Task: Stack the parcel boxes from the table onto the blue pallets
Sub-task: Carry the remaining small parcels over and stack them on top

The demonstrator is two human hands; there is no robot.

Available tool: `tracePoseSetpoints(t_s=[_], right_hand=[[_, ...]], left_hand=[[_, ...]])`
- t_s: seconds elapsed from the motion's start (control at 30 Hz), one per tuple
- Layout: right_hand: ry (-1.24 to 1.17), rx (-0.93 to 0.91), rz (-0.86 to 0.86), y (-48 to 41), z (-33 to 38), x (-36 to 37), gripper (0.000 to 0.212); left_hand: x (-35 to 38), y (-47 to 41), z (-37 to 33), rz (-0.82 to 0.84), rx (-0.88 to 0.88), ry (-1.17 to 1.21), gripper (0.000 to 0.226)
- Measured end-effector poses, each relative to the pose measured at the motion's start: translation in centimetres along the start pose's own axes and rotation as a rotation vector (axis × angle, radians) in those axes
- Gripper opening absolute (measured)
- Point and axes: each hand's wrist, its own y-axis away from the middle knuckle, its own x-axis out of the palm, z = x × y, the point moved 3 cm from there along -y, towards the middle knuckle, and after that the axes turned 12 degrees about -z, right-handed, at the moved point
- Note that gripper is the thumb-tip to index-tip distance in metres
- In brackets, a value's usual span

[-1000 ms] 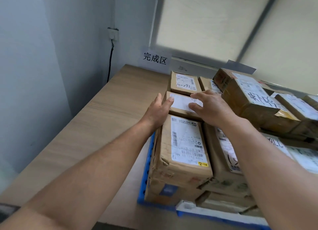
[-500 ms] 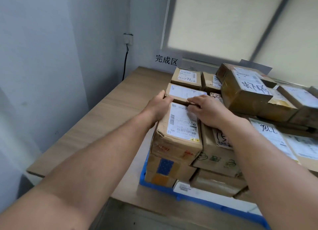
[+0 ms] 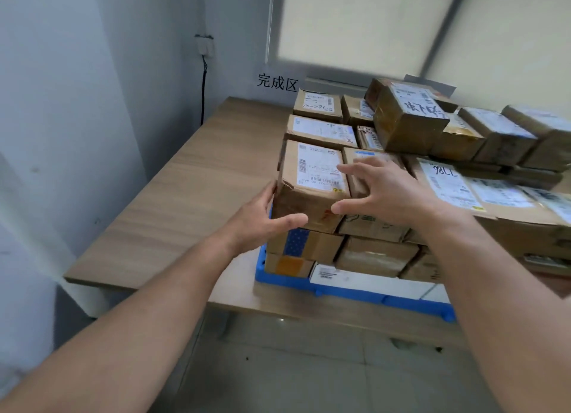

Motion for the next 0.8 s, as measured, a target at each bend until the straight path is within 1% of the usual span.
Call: tracePoseSetpoints(t_s=[0.1, 0.17, 0.3, 0.37, 0.4, 0.43, 0.5, 0.53, 0.6, 0.67, 0.73, 0.8], right_hand=[[0.077, -0.007, 0.012, 0.3, 0.0, 0.7, 0.068], [0.090, -0.002, 0.000, 0.3, 0.0, 0.9, 0.065], [0.090, 0.019, 0.000, 0.4, 0.1, 1.1, 0.065], [0.105, 0.024, -0.008, 0.6, 0.3, 1.0, 0.069], [0.113, 0.026, -0.018, 0.8, 0.3, 0.9, 0.072], [0.118, 0.026, -0.033, 1.1, 0.2, 0.6, 0.075], [0.121, 0.021, -0.066, 1.8, -0.1, 0.1, 0.080], [0.127, 0.024, -0.073, 2.0, -0.4, -0.1, 0.082], [0.141, 0.036, -0.079, 2.7, -1.4, -0.4, 0.087], [0.149, 0.046, -0.082, 3.2, -2.6, -0.5, 0.090], [0.163, 0.045, -0.079, 3.4, -3.8, -0.7, 0.091], [0.182, 0.042, -0.063, 3.6, -5.0, -0.8, 0.089]], left_hand=[[0.6, 0.5, 0.9, -0.026, 0.004, -0.025, 0.070], [0.8, 0.4, 1.4, -0.063, -0.010, -0.018, 0.064], [0.9, 0.2, 1.6, -0.104, 0.010, -0.018, 0.057], [0.9, 0.2, 1.5, -0.103, 0.024, -0.017, 0.057], [0.9, 0.3, 1.5, -0.111, 0.032, -0.039, 0.060], [0.8, 0.3, 1.4, -0.129, 0.032, -0.086, 0.069], [0.6, 0.8, 1.1, -0.201, 0.035, -0.233, 0.092], [0.5, 1.0, 0.9, -0.253, 0.056, -0.306, 0.097], [0.3, 1.6, -0.4, -0.377, 0.162, -0.430, 0.098], [0.6, 1.9, -2.3, -0.474, 0.337, -0.552, 0.093], [1.7, 1.9, -4.1, -0.494, 0.485, -0.671, 0.086], [3.4, 1.7, -5.7, -0.448, 0.557, -0.756, 0.080]])
